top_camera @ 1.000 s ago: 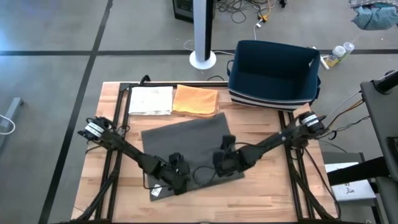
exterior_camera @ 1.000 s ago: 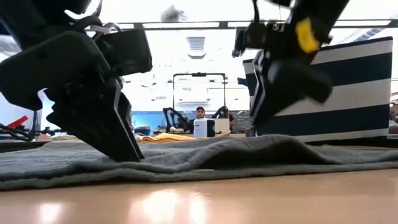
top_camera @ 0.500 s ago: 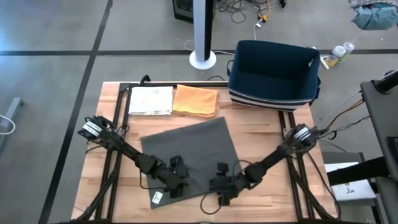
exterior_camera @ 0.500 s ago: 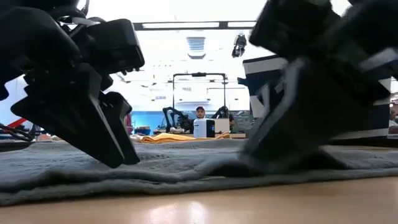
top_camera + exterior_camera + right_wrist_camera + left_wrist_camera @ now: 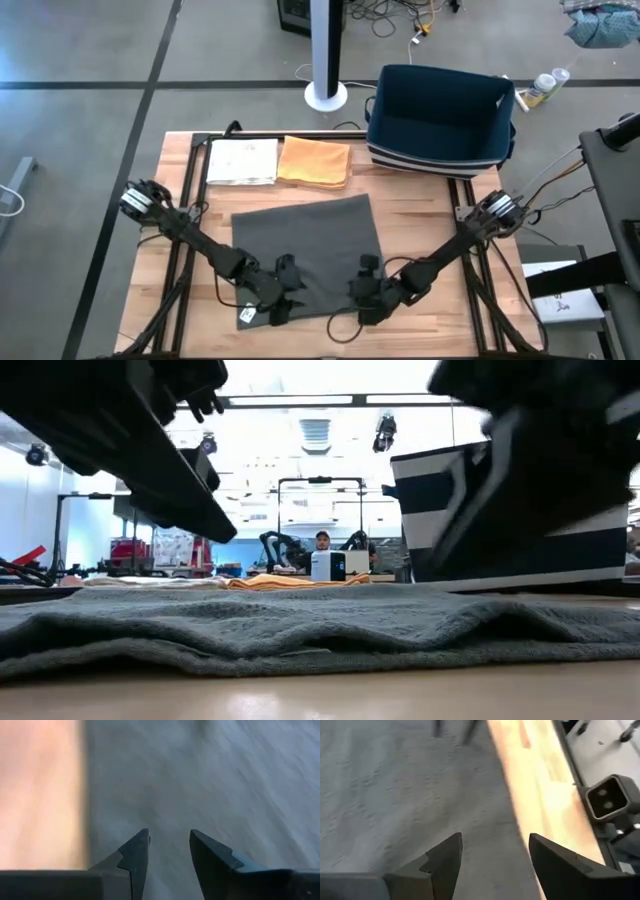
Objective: Fold towel
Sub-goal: Fold the black towel
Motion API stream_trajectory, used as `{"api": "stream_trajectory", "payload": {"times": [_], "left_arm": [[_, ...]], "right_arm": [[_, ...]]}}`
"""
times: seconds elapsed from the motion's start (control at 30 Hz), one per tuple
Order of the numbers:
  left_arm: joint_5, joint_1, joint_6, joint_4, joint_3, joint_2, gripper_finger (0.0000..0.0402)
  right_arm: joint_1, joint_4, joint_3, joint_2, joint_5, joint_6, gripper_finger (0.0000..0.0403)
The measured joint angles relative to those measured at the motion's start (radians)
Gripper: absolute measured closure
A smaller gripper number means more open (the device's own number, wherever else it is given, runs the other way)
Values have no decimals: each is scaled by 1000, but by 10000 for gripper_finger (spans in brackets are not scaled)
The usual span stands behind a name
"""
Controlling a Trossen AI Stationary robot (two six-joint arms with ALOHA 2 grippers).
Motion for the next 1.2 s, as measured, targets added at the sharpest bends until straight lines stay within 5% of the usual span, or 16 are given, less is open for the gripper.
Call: {"api": "stream_trajectory", "payload": {"times": [0.23, 0.37, 0.7, 0.97, 1.2], "left_arm": [[5, -17, -14, 171, 3, 155, 191], [105, -19, -69, 177, 21, 219, 199], [187, -46, -118, -54, 9, 72, 219], [26, -117, -156, -73, 10, 33, 236], [26, -180, -242, -85, 14, 117, 249]], "right_arm": [[14, -9, -70, -6, -28, 123, 256], [13, 1, -113, -10, -31, 147, 254], [8, -11, -173, -28, -6, 158, 263], [5, -34, -180, -83, 28, 110, 252], [-5, -28, -187, -98, 45, 96, 257]]}}
